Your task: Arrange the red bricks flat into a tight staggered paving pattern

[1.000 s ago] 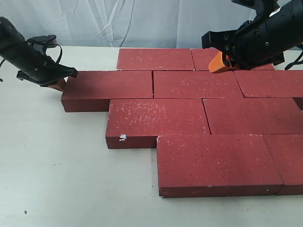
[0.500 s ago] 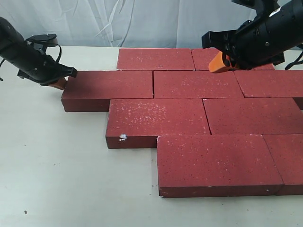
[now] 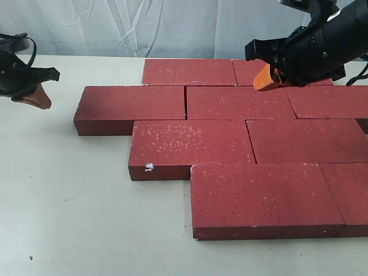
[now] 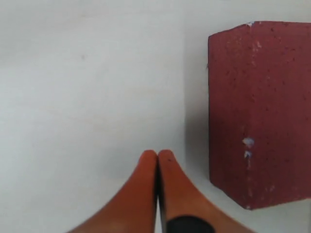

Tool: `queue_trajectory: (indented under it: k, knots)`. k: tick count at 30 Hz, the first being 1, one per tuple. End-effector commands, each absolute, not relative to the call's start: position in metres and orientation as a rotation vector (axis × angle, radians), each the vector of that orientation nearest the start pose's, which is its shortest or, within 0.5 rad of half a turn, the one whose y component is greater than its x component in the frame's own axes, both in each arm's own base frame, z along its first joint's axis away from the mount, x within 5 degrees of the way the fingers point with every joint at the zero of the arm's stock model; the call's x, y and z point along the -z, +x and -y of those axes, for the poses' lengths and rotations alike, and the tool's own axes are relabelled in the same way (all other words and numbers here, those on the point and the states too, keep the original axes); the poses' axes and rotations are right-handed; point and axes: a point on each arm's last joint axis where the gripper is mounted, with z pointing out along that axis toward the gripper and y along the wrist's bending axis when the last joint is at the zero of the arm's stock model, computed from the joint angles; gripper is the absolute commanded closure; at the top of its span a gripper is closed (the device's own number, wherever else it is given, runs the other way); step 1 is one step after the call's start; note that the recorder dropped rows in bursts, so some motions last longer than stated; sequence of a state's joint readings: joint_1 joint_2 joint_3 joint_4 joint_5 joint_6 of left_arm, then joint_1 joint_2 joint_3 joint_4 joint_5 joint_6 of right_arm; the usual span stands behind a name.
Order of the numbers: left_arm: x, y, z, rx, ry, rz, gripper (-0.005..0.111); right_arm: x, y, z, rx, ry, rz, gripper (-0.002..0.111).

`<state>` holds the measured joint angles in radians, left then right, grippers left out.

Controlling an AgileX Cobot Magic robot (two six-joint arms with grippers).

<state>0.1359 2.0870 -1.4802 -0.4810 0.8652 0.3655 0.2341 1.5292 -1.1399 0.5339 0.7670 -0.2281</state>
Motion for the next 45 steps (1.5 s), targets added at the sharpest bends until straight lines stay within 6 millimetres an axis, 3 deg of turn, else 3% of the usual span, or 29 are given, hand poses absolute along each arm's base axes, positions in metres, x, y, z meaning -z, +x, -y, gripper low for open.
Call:
queue_trajectory:
  k: [1,6,12,17,24,30,36,40,45]
  knots:
    - [-0.198,0.411,-0.027,0.461,-0.134,-2.819,0.107,-0.283,0.3,-0.105,-0.617,-0.232,-2.578,0.109]
    - [-0.239,0.391,-0.023,0.457,-0.143,-2.759,0.107,-0.28,0.297,-0.104,-0.594,-0.271,-2.619,0.109]
    - [-0.287,0.351,-0.018,0.42,-0.113,-2.653,0.107,-0.27,0.284,-0.099,-0.564,-0.296,-2.683,0.109]
    - [-0.325,0.314,-0.014,0.378,-0.107,-2.537,0.107,-0.267,0.255,-0.091,-0.556,-0.273,-2.668,0.109]
    - [-0.367,0.257,-0.006,0.346,-0.067,-2.39,0.107,-0.266,0.199,-0.077,-0.551,-0.264,-2.62,0.109]
    - [-0.394,0.206,-0.001,0.277,-0.019,-2.264,0.107,-0.277,0.158,-0.068,-0.559,-0.28,-2.513,0.109]
    - [-0.42,0.157,0.007,0.27,0.011,-2.124,0.107,-0.291,0.118,-0.063,-0.607,-0.382,-2.528,0.109]
    - [-0.419,0.137,0.011,0.284,0.018,-2.09,0.107,-0.294,0.113,-0.062,-0.607,-0.389,-2.504,0.109]
    - [-0.409,0.094,0.017,0.269,0.035,-2.016,0.107,-0.294,0.113,-0.062,-0.607,-0.389,-2.504,0.109]
